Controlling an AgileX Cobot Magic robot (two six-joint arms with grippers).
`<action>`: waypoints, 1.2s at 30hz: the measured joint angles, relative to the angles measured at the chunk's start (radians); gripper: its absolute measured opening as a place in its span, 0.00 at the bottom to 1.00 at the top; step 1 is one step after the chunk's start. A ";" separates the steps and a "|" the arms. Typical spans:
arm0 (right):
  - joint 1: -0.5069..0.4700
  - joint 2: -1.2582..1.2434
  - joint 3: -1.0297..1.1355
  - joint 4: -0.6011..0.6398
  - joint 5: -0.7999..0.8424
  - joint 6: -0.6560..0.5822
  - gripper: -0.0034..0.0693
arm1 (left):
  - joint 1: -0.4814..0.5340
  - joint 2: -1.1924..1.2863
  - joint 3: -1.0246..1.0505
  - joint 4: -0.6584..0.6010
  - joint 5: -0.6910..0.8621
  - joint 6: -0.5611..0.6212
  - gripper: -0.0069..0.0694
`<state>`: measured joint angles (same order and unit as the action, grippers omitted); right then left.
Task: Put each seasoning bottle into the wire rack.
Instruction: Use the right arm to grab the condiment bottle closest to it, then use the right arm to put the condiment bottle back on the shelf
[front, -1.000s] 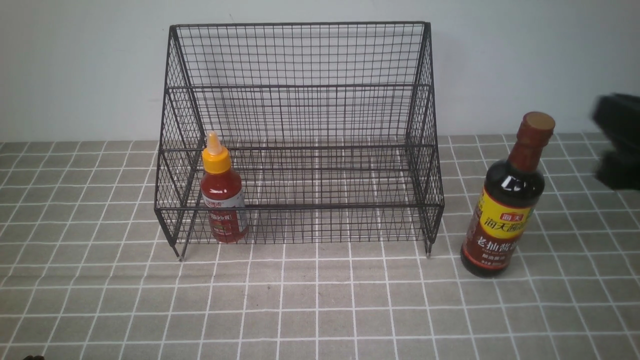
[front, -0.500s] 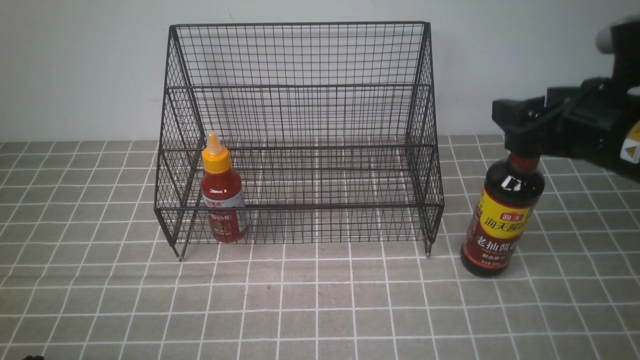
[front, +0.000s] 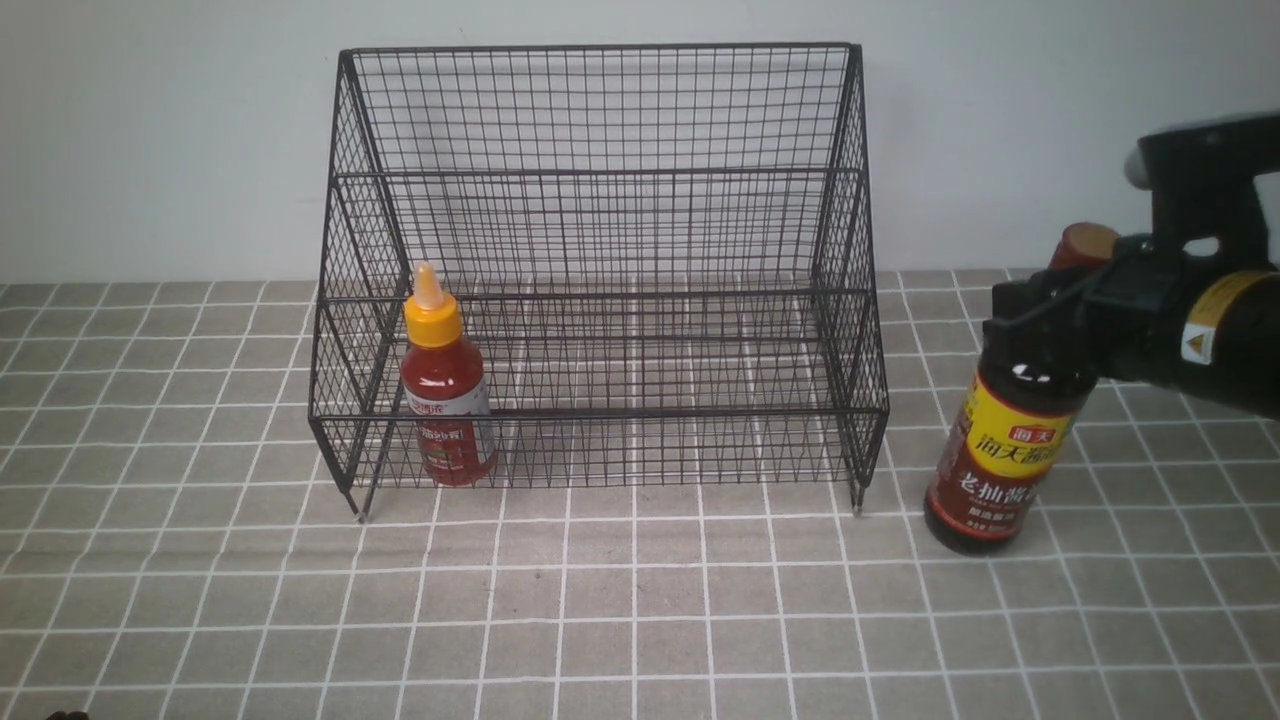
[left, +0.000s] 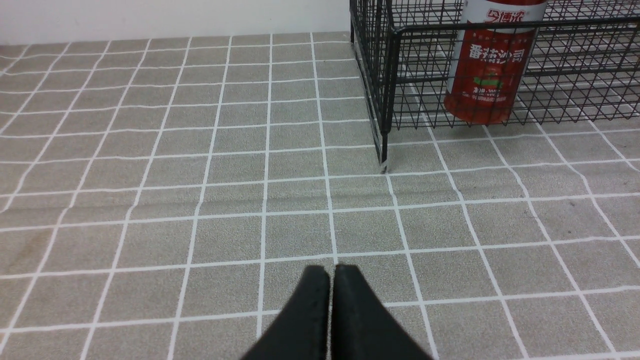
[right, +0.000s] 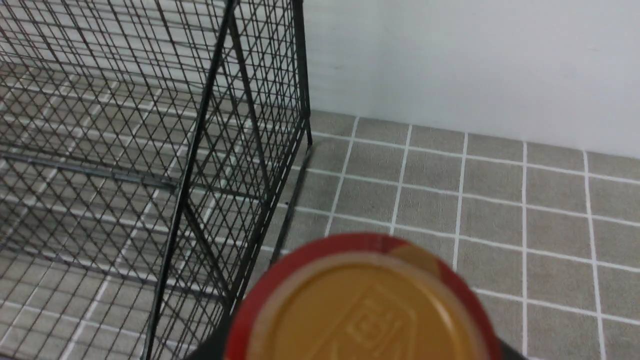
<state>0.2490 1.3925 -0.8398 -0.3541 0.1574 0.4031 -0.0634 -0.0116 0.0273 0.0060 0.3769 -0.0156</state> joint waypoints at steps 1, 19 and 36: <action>0.000 -0.020 0.006 0.000 0.019 -0.005 0.42 | 0.000 0.000 0.000 0.000 0.000 0.000 0.08; 0.033 -0.198 -0.362 -0.010 0.128 -0.024 0.42 | 0.000 0.000 0.000 0.000 0.000 0.000 0.08; 0.203 0.231 -0.735 -0.030 0.102 -0.011 0.42 | 0.000 0.000 0.000 0.000 0.000 0.000 0.08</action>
<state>0.4517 1.6237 -1.5753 -0.3845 0.2595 0.3924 -0.0634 -0.0116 0.0273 0.0060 0.3769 -0.0156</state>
